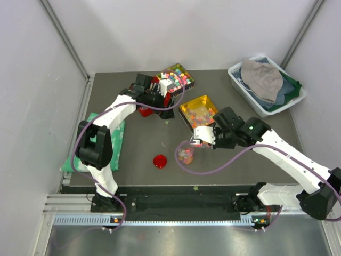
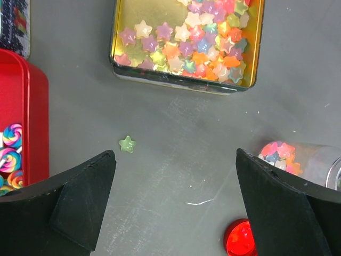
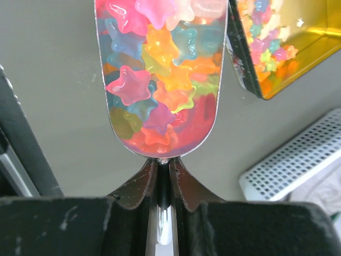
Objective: Pack the candies
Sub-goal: Scoop the fake candies from the storage box, then place the fake candies in the packing bottle.
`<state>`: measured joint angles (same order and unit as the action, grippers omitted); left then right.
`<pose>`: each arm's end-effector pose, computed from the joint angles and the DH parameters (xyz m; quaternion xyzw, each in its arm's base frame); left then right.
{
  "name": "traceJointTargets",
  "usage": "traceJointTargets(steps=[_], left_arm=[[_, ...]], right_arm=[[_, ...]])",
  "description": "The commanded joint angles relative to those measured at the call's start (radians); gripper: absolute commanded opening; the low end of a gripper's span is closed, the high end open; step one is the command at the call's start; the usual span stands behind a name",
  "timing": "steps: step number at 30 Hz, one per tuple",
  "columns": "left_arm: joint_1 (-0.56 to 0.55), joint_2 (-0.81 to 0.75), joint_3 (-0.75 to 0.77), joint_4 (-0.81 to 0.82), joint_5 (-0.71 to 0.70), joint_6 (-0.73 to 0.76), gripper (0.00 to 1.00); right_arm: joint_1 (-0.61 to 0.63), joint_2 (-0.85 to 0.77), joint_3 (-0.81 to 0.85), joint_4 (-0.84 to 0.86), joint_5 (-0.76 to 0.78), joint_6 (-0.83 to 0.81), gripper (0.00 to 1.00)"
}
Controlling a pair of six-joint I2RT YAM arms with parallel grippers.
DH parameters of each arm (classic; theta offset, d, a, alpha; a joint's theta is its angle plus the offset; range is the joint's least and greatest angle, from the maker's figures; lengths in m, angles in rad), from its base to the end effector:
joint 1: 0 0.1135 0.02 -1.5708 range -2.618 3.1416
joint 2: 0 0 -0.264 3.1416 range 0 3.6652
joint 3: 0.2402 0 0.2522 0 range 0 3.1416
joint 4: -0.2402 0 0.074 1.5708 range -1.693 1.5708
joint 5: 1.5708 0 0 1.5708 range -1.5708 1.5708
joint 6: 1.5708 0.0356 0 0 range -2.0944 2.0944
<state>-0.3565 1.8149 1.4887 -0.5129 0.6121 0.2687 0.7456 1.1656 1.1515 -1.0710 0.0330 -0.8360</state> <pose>0.3714 -0.1602 0.2713 0.3764 0.8141 -0.2961 0.3284 0.1572 0.1435 0.3158 -0.6872 0.6854 -0.0269 0.2395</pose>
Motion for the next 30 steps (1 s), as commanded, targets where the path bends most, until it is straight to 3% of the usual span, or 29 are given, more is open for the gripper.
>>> traceJointTargets(steps=[1,30], left_arm=[[-0.004,-0.045,-0.021,-0.007,0.002,0.023,0.99],[0.016,-0.068,-0.071,0.024,-0.017,0.024,0.99]], right_arm=[[0.037,0.025,0.088,-0.015,0.065,-0.034,0.00],[0.178,0.147,0.157,-0.041,0.269,-0.092,0.00]])
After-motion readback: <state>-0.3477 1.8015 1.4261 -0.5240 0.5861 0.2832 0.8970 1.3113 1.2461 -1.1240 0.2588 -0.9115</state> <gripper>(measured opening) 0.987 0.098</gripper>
